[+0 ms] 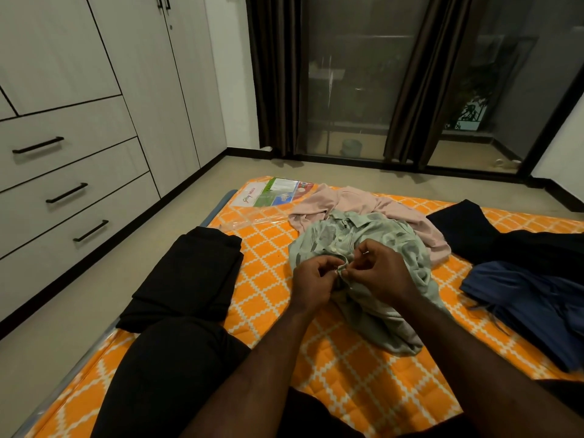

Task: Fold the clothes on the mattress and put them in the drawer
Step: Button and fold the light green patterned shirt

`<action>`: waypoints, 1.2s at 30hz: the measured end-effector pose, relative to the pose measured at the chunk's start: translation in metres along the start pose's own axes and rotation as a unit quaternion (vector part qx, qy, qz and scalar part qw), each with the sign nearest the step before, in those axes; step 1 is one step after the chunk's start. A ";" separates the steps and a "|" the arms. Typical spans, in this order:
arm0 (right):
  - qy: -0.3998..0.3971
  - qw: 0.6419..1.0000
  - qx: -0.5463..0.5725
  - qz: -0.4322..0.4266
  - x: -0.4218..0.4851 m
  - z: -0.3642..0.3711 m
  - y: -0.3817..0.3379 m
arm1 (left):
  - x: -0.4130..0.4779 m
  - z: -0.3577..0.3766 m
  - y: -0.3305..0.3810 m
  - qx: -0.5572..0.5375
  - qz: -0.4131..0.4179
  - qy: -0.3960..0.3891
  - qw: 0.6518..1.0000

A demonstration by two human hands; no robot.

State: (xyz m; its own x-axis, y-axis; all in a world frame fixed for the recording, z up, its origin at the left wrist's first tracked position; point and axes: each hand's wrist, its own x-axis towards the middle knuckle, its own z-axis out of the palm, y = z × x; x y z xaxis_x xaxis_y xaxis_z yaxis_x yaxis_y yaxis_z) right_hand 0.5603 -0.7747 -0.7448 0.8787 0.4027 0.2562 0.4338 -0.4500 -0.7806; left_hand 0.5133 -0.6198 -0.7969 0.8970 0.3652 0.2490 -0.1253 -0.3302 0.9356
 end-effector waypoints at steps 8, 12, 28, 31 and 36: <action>0.110 0.992 0.021 0.060 -0.004 0.014 0.004 | -0.006 0.018 -0.003 -0.132 -0.136 0.036 0.981; 0.112 0.993 -0.005 0.038 -0.008 0.019 -0.001 | -0.007 0.018 -0.002 -0.100 -0.127 0.007 0.987; 0.001 0.912 0.346 0.220 -0.006 0.012 -0.005 | -0.004 0.012 0.000 -0.162 -0.095 -0.007 0.982; 0.055 0.980 0.131 0.139 -0.005 0.018 0.007 | -0.005 0.012 0.001 -0.148 -0.085 -0.059 0.984; 0.144 0.980 0.056 0.123 0.000 0.021 0.014 | -0.007 0.015 0.002 -0.097 -0.050 -0.103 0.989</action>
State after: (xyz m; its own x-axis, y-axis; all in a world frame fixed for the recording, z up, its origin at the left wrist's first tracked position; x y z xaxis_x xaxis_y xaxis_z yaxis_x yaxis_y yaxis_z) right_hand 0.5618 -0.7644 -0.7676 0.9808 0.0445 0.1901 0.1915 -0.4081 -0.8926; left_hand 0.5128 -0.6364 -0.8005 0.9738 0.1966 0.1145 -0.0919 -0.1203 0.9885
